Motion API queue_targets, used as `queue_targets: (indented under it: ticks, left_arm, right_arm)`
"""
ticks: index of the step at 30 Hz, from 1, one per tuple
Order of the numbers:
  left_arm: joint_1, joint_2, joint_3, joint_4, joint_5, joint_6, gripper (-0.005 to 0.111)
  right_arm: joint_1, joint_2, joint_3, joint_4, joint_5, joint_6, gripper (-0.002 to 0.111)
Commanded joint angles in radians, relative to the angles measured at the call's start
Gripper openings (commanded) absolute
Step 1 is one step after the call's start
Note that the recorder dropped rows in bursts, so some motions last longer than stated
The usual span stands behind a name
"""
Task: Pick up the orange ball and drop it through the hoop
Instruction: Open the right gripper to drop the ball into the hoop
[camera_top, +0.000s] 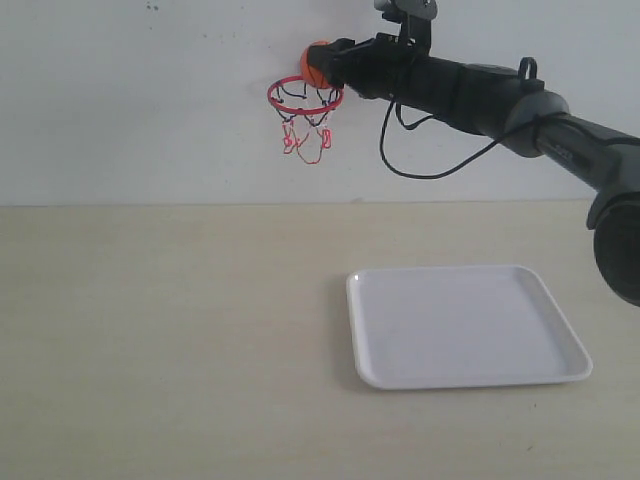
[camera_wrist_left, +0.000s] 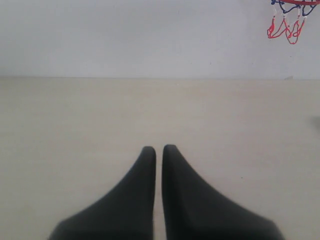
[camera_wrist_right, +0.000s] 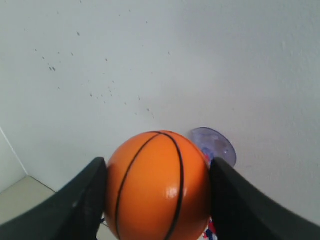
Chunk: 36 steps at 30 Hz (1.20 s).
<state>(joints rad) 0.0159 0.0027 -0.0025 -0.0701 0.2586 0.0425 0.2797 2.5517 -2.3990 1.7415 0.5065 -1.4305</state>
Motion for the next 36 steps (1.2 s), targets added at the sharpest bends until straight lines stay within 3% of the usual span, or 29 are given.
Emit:
queue_targets:
  ticks: [1, 2, 4, 6, 9, 26, 32, 36]
  left_arm:
    - [0.003, -0.003, 0.003, -0.009, -0.004, 0.004, 0.004]
    - [0.003, -0.003, 0.003, -0.009, -0.004, 0.004, 0.004]
    - [0.003, -0.003, 0.003, -0.009, -0.004, 0.004, 0.004]
    - [0.003, -0.003, 0.003, -0.009, -0.004, 0.004, 0.004]
    - [0.003, -0.003, 0.003, -0.009, -0.004, 0.004, 0.004]
    - [0.003, -0.003, 0.003, -0.009, -0.004, 0.004, 0.004]
    - [0.003, -0.003, 0.003, -0.009, -0.004, 0.004, 0.004]
    - [0.003, -0.003, 0.003, -0.009, -0.004, 0.004, 0.004]
  right_arm:
    - [-0.001, -0.008, -0.007, 0.003, -0.001, 0.001, 0.013]
    - [-0.001, -0.008, -0.007, 0.003, -0.001, 0.006, 0.02]
    - [-0.001, -0.008, -0.007, 0.003, -0.003, 0.021, 0.045]
    - [-0.001, -0.008, -0.007, 0.003, -0.027, 0.061, 0.078]
    - [-0.001, -0.008, -0.007, 0.003, -0.045, 0.095, 0.105]
    - [-0.028, -0.011, -0.007, 0.003, 0.014, 0.067, 0.105]
    - [-0.166, -0.018, -0.007, -0.01, 0.334, 0.167, 0.105]
    - [-0.295, -0.014, -0.007, -0.049, 0.553, 0.35, 0.103]
